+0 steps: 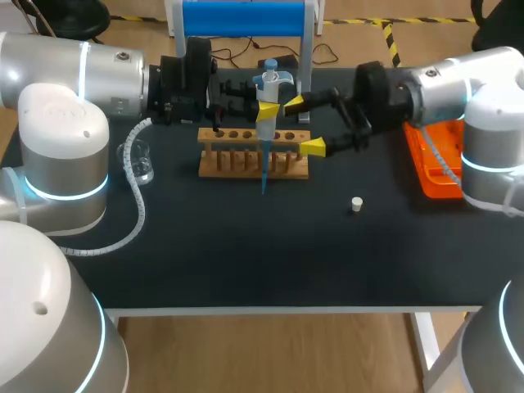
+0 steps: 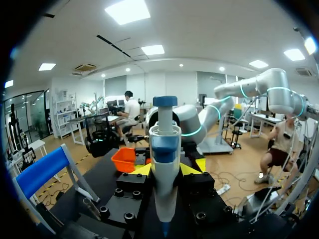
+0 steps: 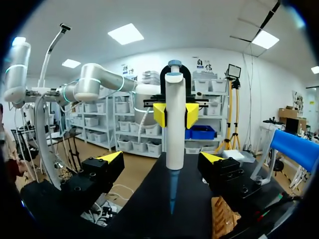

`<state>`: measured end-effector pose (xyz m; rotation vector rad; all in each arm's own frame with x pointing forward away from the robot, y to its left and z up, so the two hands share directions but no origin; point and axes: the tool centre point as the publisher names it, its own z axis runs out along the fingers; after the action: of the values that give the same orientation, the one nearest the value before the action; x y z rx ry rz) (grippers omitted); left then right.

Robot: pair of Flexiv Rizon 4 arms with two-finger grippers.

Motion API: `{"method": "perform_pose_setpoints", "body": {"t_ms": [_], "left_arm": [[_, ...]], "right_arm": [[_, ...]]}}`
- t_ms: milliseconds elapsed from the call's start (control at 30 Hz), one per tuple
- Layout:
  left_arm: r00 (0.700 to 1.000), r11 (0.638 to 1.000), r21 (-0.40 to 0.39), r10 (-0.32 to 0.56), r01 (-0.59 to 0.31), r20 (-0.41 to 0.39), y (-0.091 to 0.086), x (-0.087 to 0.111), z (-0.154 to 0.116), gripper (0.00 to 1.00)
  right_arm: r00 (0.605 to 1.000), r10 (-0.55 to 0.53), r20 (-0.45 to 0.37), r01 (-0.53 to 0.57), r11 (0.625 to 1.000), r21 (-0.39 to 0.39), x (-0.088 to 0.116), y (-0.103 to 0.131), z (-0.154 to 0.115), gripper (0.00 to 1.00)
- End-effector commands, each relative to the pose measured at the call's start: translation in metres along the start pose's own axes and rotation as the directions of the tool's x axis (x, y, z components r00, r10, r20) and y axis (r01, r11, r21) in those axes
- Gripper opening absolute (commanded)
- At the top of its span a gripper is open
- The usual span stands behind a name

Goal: Invert the test tube, pick up the pipette, mount the tip to pipette, aspirate from beaker and dispense into the tube, eject the tip, return the pipette, and cap with the stopper.

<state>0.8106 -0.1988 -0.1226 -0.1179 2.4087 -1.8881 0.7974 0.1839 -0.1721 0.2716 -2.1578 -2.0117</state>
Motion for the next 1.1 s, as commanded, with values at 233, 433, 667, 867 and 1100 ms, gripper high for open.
{"method": "perform_pose_setpoints", "body": {"t_ms": [233,433,667,867,1100], "left_arm": [[1.0,1.0,0.001,0.0,0.0,-0.002,0.0,-0.001,0.0,0.0],[1.0,1.0,0.001,0.0,0.0,-0.002,0.0,-0.001,0.0,0.0],[1.0,1.0,0.001,0.0,0.0,-0.002,0.0,-0.001,0.0,0.0],[1.0,1.0,0.001,0.0,0.0,-0.002,0.0,-0.001,0.0,0.0],[1.0,1.0,0.001,0.0,0.0,-0.002,0.0,-0.001,0.0,0.0]], "right_arm": [[0.999,-0.012,0.041,0.012,1.0,-0.01,-0.004,0.01,0.021,1.0],[0.999,0.008,0.042,-0.008,1.0,-0.02,-0.006,0.008,0.031,1.0],[0.996,0.017,0.088,-0.012,0.998,-0.054,-0.01,0.006,0.037,1.0],[0.996,0.021,0.089,-0.015,0.997,-0.072,-0.015,0.003,0.039,1.0],[0.994,0.006,0.109,0.003,0.997,-0.078,-0.018,0.004,0.04,1.0]]}}
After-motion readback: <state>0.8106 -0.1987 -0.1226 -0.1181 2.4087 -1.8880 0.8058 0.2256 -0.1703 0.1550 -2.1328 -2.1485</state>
